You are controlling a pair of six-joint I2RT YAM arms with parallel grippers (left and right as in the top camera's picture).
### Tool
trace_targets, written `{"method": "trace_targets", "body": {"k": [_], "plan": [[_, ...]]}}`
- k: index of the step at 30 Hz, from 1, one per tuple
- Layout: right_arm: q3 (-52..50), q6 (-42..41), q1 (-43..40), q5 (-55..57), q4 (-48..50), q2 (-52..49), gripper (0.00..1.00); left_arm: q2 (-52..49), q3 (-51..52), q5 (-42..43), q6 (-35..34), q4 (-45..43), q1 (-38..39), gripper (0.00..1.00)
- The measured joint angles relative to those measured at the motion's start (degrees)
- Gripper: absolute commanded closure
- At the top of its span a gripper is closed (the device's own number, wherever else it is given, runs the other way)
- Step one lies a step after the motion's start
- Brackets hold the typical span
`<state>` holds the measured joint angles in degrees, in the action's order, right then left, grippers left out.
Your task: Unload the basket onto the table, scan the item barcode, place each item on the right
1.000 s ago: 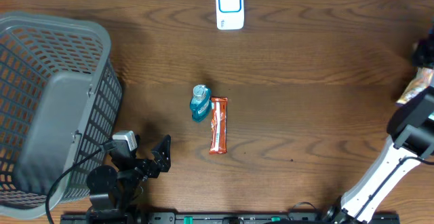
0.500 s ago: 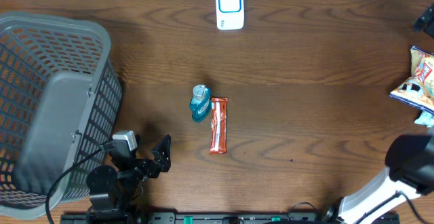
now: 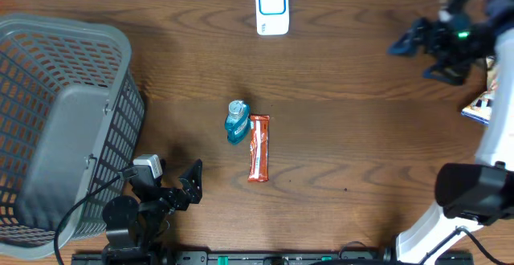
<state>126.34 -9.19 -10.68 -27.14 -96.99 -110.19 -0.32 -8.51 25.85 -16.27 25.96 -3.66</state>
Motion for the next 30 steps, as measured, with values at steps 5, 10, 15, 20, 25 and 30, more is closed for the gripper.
{"method": "trace_targets", "body": {"k": [5, 10, 15, 20, 25, 30], "plan": [[-5.5, 0.9, 11.1, 0.0, 0.0, 0.0, 0.03, 0.0, 0.0, 0.0, 0.0, 0.0, 0.0, 0.01], [-7.1, -1.1, 20.5, 0.0, 1.4, 0.0, 0.01, 0.0, 0.0, 0.0, 0.0, 0.0, 0.0, 0.01], [-7.1, -8.4, 29.5, 2.4, 6.2, 0.0, 0.01, 0.0, 0.0, 0.0, 0.0, 0.0, 0.0, 0.01], [-7.1, -16.1, 34.5, 5.3, 11.1, 0.0, 0.01, 0.0, 0.0, 0.0, 0.0, 0.0, 0.0, 0.01], [-7.1, -17.5, 39.4, 7.8, 16.3, 0.0, 0.29, 0.0, 0.0, 0.0, 0.0, 0.0, 0.0, 0.01], [-7.1, -21.2, 45.1, 12.0, 19.3, 0.0, 0.01, 0.0, 0.0, 0.0, 0.0, 0.0, 0.0, 0.01]]}}
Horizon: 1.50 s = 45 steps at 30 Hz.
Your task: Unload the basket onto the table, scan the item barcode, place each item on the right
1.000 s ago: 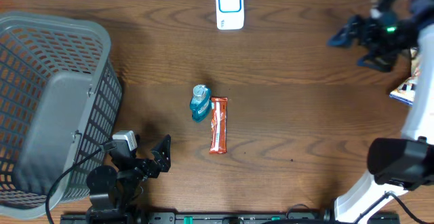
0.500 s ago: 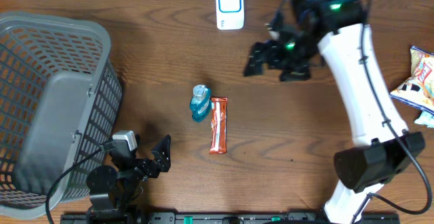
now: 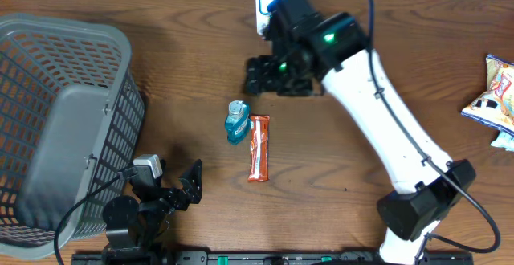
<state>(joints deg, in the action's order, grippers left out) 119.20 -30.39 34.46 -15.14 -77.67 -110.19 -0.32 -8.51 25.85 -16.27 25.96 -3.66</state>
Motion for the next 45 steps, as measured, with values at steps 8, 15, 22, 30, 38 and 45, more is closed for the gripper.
{"method": "trace_targets", "body": {"k": [8, 15, 22, 30, 38, 45], "plan": [[0.0, -14.2, 8.0, 10.6, 1.6, -0.7, 0.01, 0.0, 0.0, 0.0, 0.0, 0.0, 0.0, 0.01], [0.0, -21.6, 10.8, 14.4, 5.8, -8.0, 0.01, 0.0, 0.0, 0.0, 0.0, 0.0, 0.0, 0.01], [-0.1, -25.0, 11.9, 17.6, 5.9, -16.9, 0.01, 0.0, 0.0, 0.0, 0.0, 0.0, 0.0, 0.01], [0.1, -26.1, 12.0, 21.5, 6.3, -17.6, 0.45, 0.0, 0.0, 0.0, 0.0, 0.0, 0.0, 0.01], [0.3, -21.3, 12.0, 21.6, 5.7, -17.6, 0.79, 0.0, 0.0, 0.0, 0.0, 0.0, 0.0, 0.01], [0.4, -9.6, 11.9, 20.4, 5.4, -17.6, 0.84, 0.0, 0.0, 0.0, 0.0, 0.0, 0.0, 0.01]]}}
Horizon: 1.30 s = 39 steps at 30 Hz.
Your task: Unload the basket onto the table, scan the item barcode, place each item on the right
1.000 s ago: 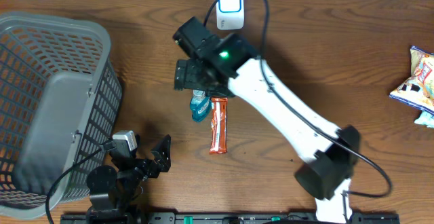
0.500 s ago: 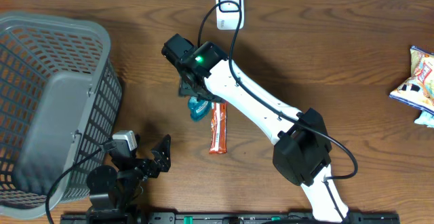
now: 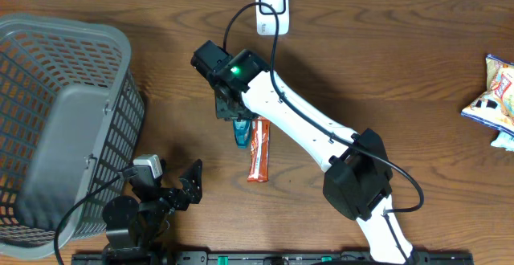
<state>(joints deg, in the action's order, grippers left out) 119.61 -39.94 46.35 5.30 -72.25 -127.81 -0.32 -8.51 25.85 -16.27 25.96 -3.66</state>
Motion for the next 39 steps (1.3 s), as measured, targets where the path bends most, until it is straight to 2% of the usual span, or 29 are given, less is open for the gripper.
{"method": "trace_targets", "body": {"k": [5, 11, 14, 17, 26, 32, 39], "plan": [[0.0, 20.9, -0.7, -3.1, 0.3, 0.1, 0.85, 0.0, 0.0, 0.0, 0.0, 0.0, 0.0, 0.01], [0.0, 44.7, -1.1, -5.8, -3.0, 0.3, 0.73, 0.0, 0.0, 0.0, 0.0, 0.0, 0.0, 0.01], [0.0, 53.6, -1.0, -6.7, -4.3, 0.4, 0.73, 0.0, 0.0, 0.0, 0.0, 0.0, 0.0, 0.01], [0.0, 58.1, -1.1, -7.0, -4.2, 0.5, 0.7, 0.0, 0.0, 0.0, 0.0, 0.0, 0.0, 0.01], [-0.1, 61.1, -1.3, -7.0, -4.5, 0.6, 0.19, 0.0, 0.0, 0.0, 0.0, 0.0, 0.0, 0.01], [1.6, 56.9, -1.6, -7.0, -4.6, 4.2, 0.05, 0.0, 0.0, 0.0, 0.0, 0.0, 0.0, 0.01], [5.5, 49.9, -3.8, -7.2, -6.1, 19.0, 0.01, 0.0, 0.0, 0.0, 0.0, 0.0, 0.0, 0.01]]}}
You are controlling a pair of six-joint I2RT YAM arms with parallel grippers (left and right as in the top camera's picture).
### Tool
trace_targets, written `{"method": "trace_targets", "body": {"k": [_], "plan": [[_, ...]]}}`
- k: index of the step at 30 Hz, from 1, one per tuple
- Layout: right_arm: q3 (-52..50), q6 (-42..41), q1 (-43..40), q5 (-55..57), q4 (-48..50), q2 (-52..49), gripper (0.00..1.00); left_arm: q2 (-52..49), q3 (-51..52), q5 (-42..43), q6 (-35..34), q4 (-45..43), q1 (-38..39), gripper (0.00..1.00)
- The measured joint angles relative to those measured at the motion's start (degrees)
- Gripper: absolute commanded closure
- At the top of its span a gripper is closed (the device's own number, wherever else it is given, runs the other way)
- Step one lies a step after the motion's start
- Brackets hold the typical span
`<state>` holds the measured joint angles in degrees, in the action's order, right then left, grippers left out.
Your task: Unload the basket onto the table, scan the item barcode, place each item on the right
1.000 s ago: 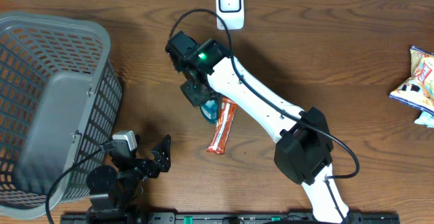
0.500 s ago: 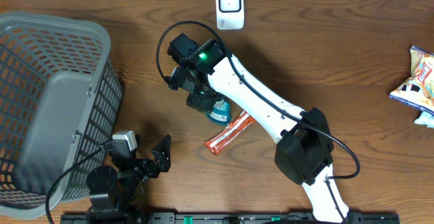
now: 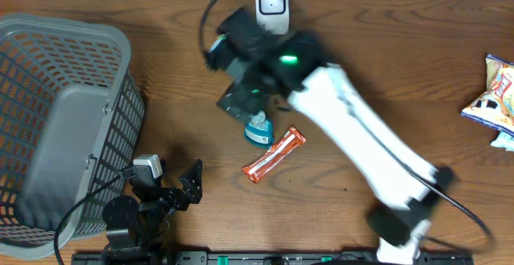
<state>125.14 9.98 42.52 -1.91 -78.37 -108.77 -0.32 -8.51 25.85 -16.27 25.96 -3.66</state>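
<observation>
The blue bottle [image 3: 259,129] is near the table's middle, its cap end under the dark fingers of my right gripper [image 3: 243,107], which looks shut on it. The arm is blurred by motion. Just to the bottle's lower right, the orange snack bar [image 3: 275,155] lies flat and diagonal on the wood. At the far edge stands the white barcode scanner [image 3: 272,8], partly behind the right wrist. My left gripper [image 3: 193,182] rests at the near left with its fingers apart and nothing in them.
A large grey mesh basket [image 3: 64,120] fills the left side. Snack bags [image 3: 493,96] lie at the right edge. The right arm's white links [image 3: 361,144] cross the table diagonally from the near right.
The right gripper and the blue bottle have shifted a little right and nearer. The orange bar, which was lying nearly straight beside the bottle, now lies turned diagonally. The left arm is unchanged.
The right arm was first off at the far right, with bottle and bar side by side mid-table. Then its gripper was near the scanner, then down over the bottle. Now the bottle sits displaced at the gripper and the bar is rotated.
</observation>
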Motion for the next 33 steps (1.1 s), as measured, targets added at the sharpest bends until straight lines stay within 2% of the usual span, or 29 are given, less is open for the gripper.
{"method": "trace_targets", "body": {"k": [6, 9, 12, 15, 22, 27, 30, 33], "plan": [[1.5, -2.7, -3.5, 0.2, -9.1, 15.2, 0.01, 0.0, 0.0, 0.0, 0.0, 0.0, 0.0, 0.01], [0.8, -3.4, -3.7, 0.2, -11.4, 19.3, 0.01, 0.0, 0.0, 0.0, 0.0, 0.0, 0.0, 0.01], [-3.3, -3.8, -3.7, 0.2, -11.6, 22.1, 0.01, 0.0, 0.0, 0.0, 0.0, 0.0, 0.0, 0.01], [-11.6, -5.6, -3.7, 0.3, -9.2, 24.7, 0.01, 0.0, 0.0, 0.0, 0.0, 0.0, 0.0, 0.01], [-38.6, -9.4, -3.7, 1.6, 6.9, 36.4, 0.01, 0.0, 0.0, 0.0, 0.0, 0.0, 0.0, 0.01], [-59.6, -13.3, -3.7, 1.7, 29.5, 51.1, 0.01, 0.0, 0.0, 0.0, 0.0, 0.0, 0.0, 0.01], [-69.8, -14.6, -3.7, 1.7, 42.9, 55.1, 0.01, 0.0, 0.0, 0.0, 0.0, 0.0, 0.0, 0.01], [-78.1, -15.4, -3.7, 0.8, 53.7, 53.8, 0.01, 0.0, 0.0, 0.0, 0.0, 0.0, 0.0, 0.01]]}}
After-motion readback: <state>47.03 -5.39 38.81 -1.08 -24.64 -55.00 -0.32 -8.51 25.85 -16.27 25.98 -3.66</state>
